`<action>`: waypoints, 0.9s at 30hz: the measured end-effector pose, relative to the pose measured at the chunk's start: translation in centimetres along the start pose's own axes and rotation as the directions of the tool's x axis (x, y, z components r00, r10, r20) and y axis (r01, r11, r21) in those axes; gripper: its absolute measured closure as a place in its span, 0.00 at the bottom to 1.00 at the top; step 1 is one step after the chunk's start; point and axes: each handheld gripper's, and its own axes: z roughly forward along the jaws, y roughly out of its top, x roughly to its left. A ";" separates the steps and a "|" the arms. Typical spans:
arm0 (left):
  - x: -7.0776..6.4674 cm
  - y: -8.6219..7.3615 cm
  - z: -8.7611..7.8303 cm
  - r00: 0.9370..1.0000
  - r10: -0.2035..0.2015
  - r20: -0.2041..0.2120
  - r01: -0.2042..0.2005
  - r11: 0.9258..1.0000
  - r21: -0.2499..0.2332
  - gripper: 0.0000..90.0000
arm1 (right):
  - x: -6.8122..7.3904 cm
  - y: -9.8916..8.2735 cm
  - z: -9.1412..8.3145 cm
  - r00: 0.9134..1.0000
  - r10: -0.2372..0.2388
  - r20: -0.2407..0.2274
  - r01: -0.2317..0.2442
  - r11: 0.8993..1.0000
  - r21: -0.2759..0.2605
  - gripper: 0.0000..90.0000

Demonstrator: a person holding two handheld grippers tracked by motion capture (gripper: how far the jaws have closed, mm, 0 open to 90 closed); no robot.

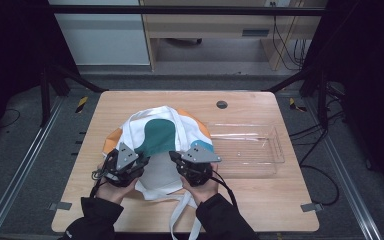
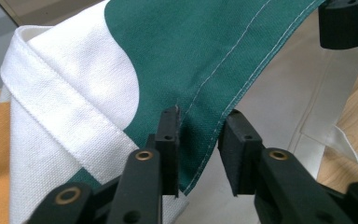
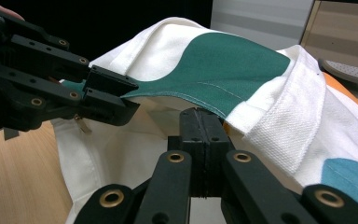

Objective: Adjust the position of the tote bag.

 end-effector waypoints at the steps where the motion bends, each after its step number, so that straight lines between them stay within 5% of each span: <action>1: 0.0 0.0 0.0 1.000 0.000 0.000 0.000 1.000 0.000 0.81 | 0.0 0.0 0.0 1.000 0.000 0.000 0.000 1.000 0.000 1.00; 14: 0.4 0.0 -0.3 0.999 -0.046 0.006 0.046 0.999 -0.019 0.95 | 0.2 -0.9 0.2 1.000 -0.023 -0.019 0.024 0.999 0.043 1.00; 27: 0.9 0.5 -0.8 0.995 -0.097 0.017 0.098 0.994 -0.057 0.97 | 0.0 -5.0 1.1 1.000 0.015 -0.015 -0.013 0.991 0.134 1.00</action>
